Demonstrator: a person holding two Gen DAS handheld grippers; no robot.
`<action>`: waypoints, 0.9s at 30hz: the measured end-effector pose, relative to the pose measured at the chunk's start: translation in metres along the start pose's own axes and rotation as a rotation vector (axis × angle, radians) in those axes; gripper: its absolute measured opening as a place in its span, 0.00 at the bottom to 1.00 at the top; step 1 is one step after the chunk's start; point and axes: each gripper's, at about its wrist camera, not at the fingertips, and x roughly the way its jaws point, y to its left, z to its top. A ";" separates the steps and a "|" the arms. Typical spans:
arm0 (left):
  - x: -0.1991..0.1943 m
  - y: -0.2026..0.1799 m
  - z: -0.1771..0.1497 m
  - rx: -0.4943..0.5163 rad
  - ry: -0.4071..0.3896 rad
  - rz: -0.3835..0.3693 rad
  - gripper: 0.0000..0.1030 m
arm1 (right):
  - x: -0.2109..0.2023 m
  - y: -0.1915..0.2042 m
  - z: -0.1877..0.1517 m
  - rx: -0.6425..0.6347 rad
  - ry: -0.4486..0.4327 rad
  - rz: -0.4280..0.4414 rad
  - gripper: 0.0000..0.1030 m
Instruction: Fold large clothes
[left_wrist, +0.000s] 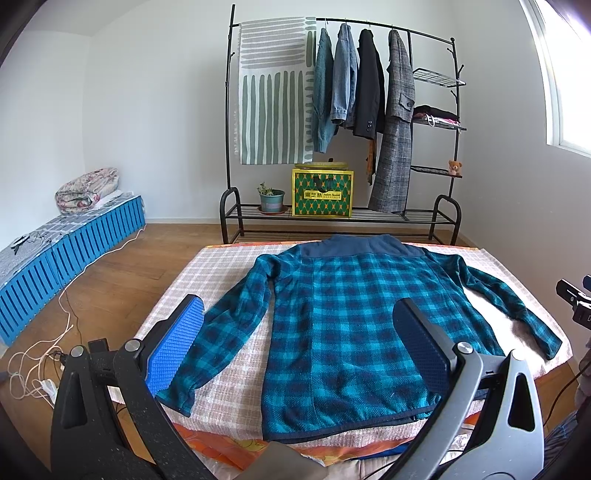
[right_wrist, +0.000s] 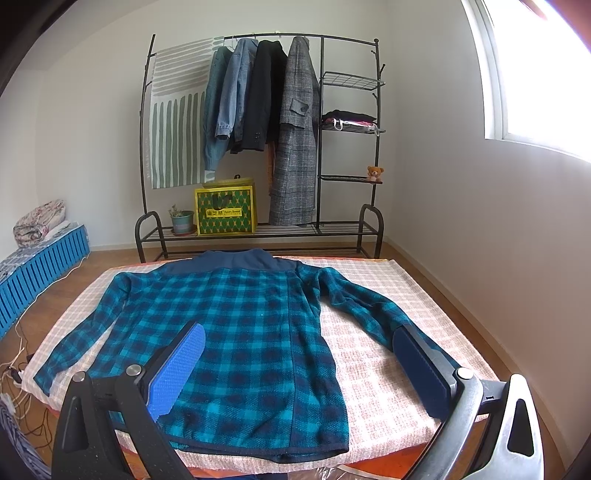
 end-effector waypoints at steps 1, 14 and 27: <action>0.000 0.000 0.000 0.000 -0.001 -0.001 1.00 | 0.000 0.000 0.000 0.001 0.000 0.001 1.00; 0.000 0.000 -0.001 -0.001 -0.001 0.000 1.00 | 0.004 0.005 0.002 -0.004 0.006 0.002 1.00; 0.000 0.000 -0.001 0.000 -0.002 0.001 1.00 | 0.006 0.008 0.002 -0.006 0.003 0.003 1.00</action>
